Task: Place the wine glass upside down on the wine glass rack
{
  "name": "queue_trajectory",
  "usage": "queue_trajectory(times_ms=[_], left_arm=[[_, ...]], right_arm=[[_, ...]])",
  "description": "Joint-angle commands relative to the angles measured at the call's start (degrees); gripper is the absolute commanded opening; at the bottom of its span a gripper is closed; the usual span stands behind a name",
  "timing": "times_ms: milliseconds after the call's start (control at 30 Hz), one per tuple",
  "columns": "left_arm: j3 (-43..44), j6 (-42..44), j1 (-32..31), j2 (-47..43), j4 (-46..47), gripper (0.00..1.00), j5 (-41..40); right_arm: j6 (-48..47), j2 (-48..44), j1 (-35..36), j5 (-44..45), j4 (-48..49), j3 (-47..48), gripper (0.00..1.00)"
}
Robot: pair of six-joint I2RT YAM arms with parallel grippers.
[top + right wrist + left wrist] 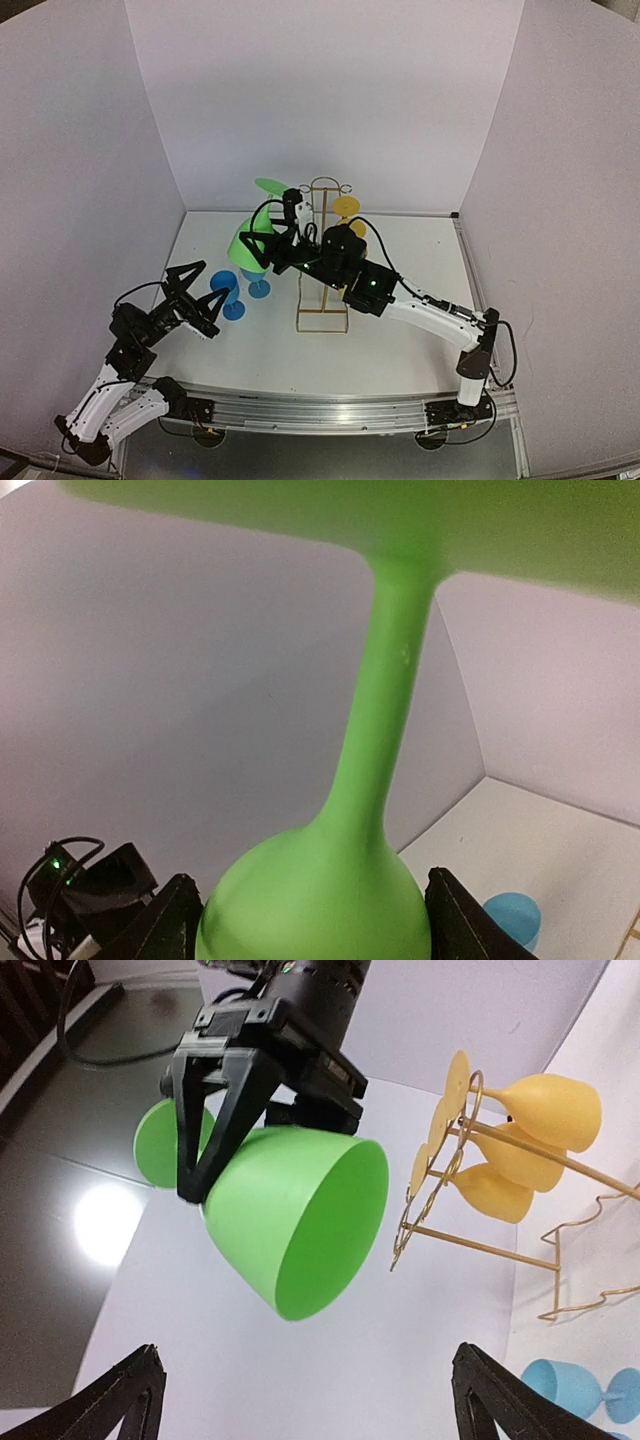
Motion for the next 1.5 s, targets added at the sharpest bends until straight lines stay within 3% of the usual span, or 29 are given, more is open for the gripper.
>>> queue_trajectory(times_ms=[0,67,200,400,633,900,1467], left_arm=[[14.46,-24.71,-0.13,3.9,-16.86,1.0,-4.76],[20.54,-31.99,-0.11,6.53,-22.79,1.0,-3.55],[27.82,-39.79,-0.11,10.3,-34.64,1.0,6.93],[34.09,-49.36,-0.1,14.74,-40.05,1.0,19.82],[38.75,-60.21,-0.12,20.92,-32.99,1.0,26.06],[42.17,-62.57,-0.09,26.93,-37.39,0.98,30.71],[41.22,-66.3,-0.16,28.34,-31.03,0.66,33.35]], right_arm=[[-11.73,-5.7,0.11,-5.11,0.78,-2.84,0.36],[-14.96,-6.82,0.13,-7.07,-0.16,-3.58,0.35],[-19.14,-8.44,0.14,-10.88,-1.88,-3.91,0.34],[-20.41,-9.61,0.15,-15.87,-2.17,-4.32,0.32],[-20.41,-7.25,0.31,-22.02,-2.08,-1.58,0.31],[-20.24,-3.86,1.05,-24.53,-1.08,1.73,0.3],[-20.3,-2.01,1.15,-24.15,1.3,1.73,0.29]])
